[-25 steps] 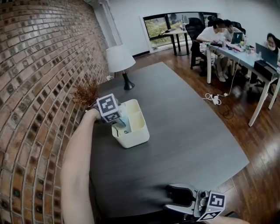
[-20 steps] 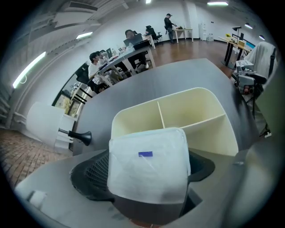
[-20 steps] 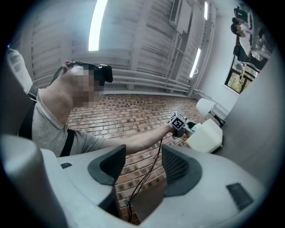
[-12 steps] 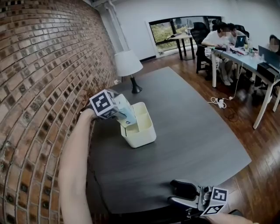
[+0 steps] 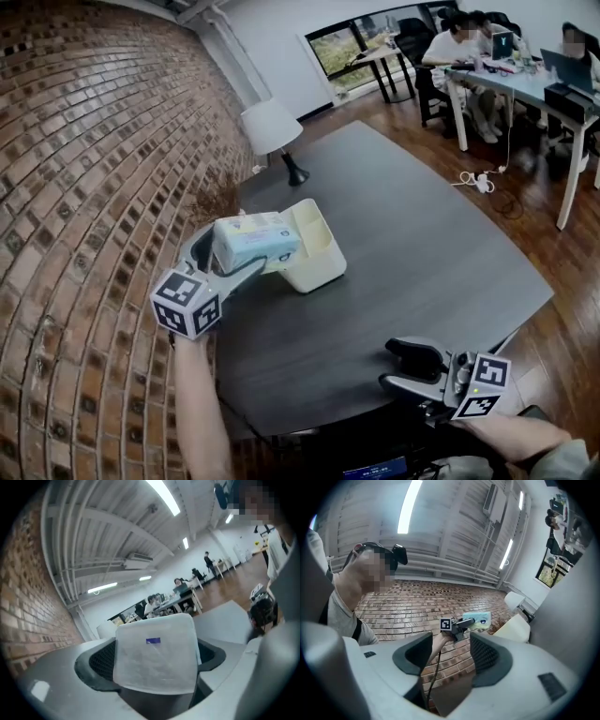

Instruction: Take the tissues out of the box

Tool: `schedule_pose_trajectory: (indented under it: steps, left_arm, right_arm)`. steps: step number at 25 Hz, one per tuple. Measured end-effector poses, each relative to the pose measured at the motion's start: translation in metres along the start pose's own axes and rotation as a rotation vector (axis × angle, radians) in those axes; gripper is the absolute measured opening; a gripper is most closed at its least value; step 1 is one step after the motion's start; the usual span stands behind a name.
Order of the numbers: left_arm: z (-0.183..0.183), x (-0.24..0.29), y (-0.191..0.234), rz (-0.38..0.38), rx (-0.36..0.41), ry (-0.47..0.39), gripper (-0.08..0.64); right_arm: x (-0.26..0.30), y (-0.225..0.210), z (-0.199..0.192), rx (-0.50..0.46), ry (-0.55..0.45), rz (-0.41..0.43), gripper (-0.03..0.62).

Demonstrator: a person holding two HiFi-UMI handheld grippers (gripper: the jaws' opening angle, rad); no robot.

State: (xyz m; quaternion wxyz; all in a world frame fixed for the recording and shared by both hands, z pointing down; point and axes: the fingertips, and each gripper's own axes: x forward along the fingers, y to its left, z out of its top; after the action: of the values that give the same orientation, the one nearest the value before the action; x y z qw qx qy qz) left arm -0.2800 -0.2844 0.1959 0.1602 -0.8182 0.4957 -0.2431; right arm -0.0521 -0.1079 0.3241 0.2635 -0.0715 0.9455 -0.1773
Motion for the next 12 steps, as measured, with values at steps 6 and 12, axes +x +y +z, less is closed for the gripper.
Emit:
schedule_pose_trajectory:
  steps: [6, 12]
  left_arm:
    - [-0.011, -0.066, -0.082, -0.120, -0.580, -0.463, 0.483]
    - [-0.014, -0.100, -0.120, -0.253, -1.074, -0.825, 0.477]
  right_arm:
    - [0.005, 0.008, -0.004, -0.028, 0.009, 0.008, 0.265]
    - [0.003, 0.009, -0.004, -0.038, 0.008, 0.006, 0.264]
